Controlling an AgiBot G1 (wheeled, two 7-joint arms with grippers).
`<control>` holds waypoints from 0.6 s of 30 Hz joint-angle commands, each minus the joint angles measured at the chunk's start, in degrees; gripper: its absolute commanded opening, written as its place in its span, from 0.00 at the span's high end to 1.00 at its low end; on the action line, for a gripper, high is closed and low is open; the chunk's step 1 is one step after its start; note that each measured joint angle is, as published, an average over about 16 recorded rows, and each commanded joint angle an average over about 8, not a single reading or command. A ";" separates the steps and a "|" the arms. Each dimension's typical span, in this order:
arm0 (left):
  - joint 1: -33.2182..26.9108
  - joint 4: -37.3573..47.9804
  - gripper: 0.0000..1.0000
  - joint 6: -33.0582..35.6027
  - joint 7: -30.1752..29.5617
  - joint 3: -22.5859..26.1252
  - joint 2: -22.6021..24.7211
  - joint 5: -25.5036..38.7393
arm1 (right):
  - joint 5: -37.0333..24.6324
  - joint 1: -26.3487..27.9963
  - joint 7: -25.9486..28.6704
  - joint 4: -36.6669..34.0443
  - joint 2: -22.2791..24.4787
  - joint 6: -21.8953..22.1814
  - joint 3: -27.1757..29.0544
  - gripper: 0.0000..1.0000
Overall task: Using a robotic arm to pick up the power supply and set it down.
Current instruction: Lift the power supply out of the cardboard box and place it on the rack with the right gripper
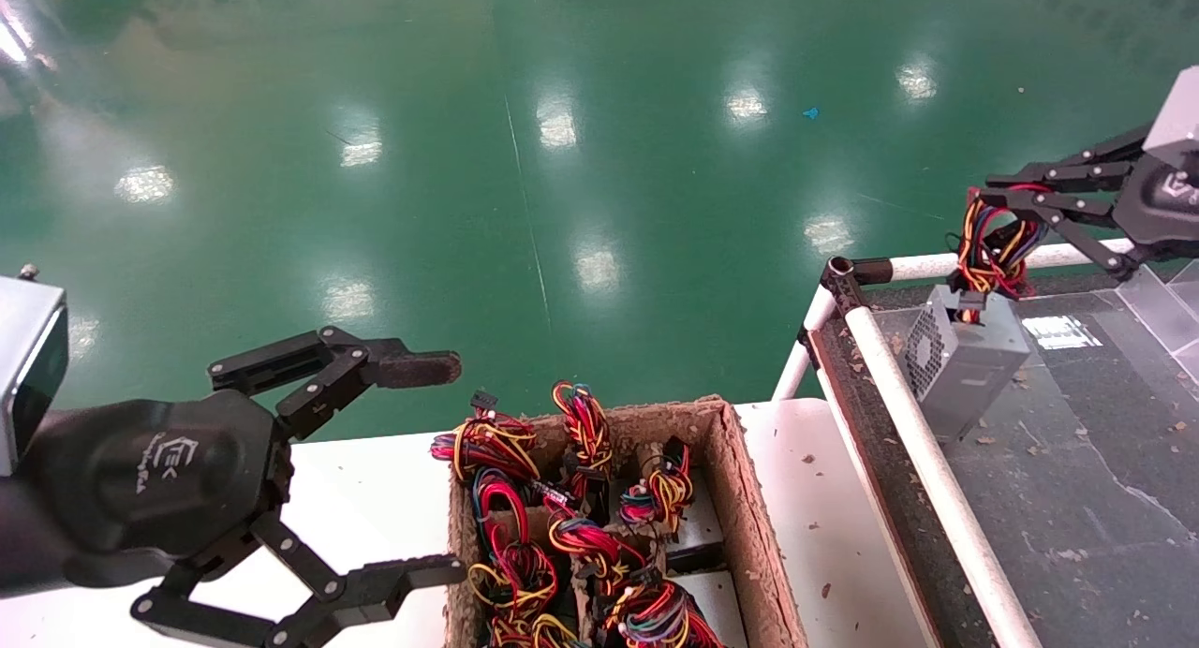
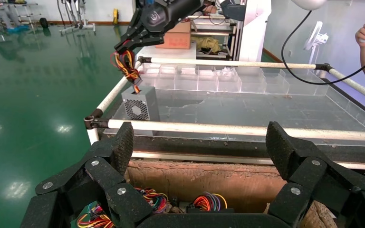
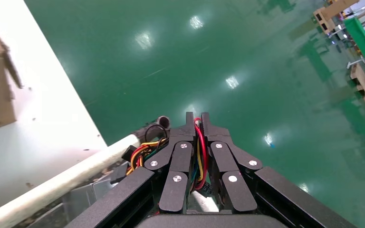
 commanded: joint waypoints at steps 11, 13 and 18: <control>0.00 0.00 0.00 -0.01 0.01 0.02 -0.01 -0.01 | -3.12 5.72 -4.04 -8.78 -5.60 0.06 -1.34 1.00; 0.00 0.00 0.00 -0.01 0.01 0.02 -0.01 -0.01 | -3.39 6.46 -4.73 -10.08 -6.32 -0.12 -1.51 1.00; -0.01 0.00 0.00 -0.01 0.01 0.03 -0.01 -0.02 | -3.85 8.10 -6.24 -13.01 -7.69 -0.59 -1.81 0.89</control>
